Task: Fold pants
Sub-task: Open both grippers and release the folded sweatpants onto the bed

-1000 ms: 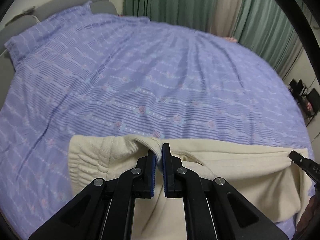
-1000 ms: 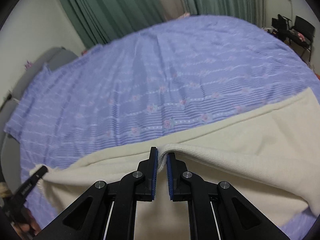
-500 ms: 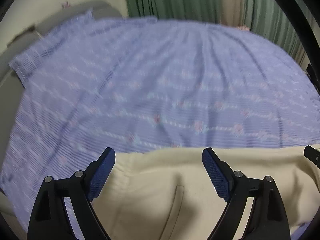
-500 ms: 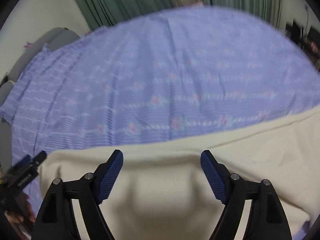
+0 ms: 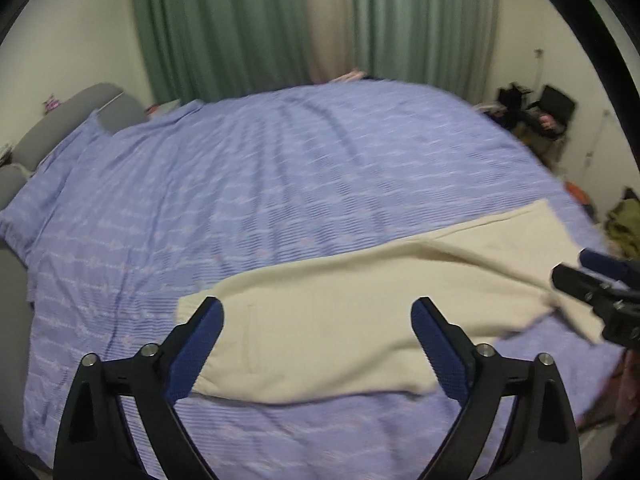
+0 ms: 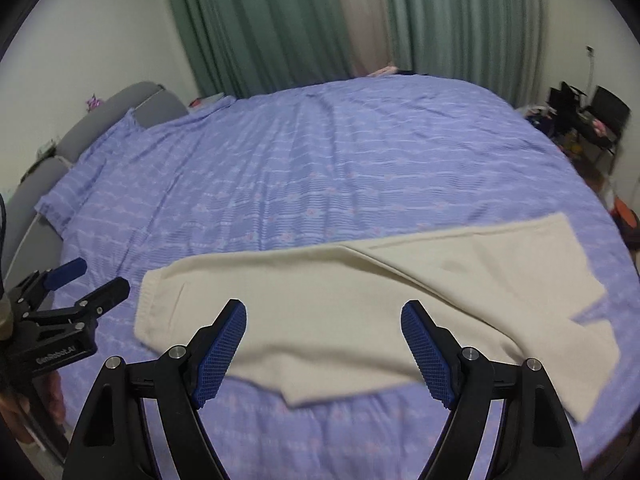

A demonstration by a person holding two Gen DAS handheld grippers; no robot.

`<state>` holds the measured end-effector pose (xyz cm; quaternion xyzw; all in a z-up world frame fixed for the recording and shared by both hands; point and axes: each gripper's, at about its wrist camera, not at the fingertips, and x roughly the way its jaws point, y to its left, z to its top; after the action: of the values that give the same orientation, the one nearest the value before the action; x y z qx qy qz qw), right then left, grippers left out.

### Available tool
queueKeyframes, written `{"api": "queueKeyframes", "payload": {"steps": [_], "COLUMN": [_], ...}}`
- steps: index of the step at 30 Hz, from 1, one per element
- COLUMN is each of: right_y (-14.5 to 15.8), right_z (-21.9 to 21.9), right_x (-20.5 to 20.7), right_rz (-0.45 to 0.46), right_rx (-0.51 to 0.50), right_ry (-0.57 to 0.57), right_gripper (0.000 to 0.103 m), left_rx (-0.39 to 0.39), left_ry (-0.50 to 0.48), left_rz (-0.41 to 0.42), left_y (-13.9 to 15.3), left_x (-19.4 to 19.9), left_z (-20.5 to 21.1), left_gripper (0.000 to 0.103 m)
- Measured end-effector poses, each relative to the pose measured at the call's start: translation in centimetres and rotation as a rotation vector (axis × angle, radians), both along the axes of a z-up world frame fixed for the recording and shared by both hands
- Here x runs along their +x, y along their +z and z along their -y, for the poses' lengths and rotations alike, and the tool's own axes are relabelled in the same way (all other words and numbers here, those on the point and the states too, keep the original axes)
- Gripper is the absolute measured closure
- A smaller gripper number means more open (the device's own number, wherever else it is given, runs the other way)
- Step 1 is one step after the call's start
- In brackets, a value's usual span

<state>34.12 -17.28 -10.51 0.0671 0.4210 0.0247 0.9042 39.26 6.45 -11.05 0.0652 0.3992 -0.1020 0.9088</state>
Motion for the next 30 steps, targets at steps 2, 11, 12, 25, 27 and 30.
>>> {"api": "queueKeyframes", "payload": {"steps": [2,11,12,25,27,30], "right_y": [1.4,3.3,3.1,-1.4,-2.7,-5.2], "right_z": [1.9,13.5,15.0,30.7,31.7,32.3], "right_x": [-2.6,-11.0,-11.4,-10.6,-10.3,-9.7], "right_rz": [0.004,0.011,0.009,-0.139,-0.167,-0.21], "right_rx": [-0.009,-0.019,-0.007,-0.037,-0.056,-0.061], "right_ry": [-0.028,-0.114,-0.115,0.144,0.181,0.22], "right_gripper": [0.023,0.023,0.023,0.023,0.023,0.023], "left_rx": [-0.009,0.028,0.026,0.01,0.025,0.067], "left_ry": [-0.039,-0.139,-0.135,0.109,0.119,0.117], "left_rz": [0.021,0.049,0.054,-0.049,-0.064,-0.079], "left_y": [1.6,3.4,3.2,-0.9,-2.4,-4.5], "left_x": [-2.1,-8.8,-9.6,-14.7,-15.0,-15.0], "left_z": [2.0,13.0,14.9,30.4,32.1,33.8], "left_gripper": [0.004,0.004,0.004,0.004,0.004,0.004]}}
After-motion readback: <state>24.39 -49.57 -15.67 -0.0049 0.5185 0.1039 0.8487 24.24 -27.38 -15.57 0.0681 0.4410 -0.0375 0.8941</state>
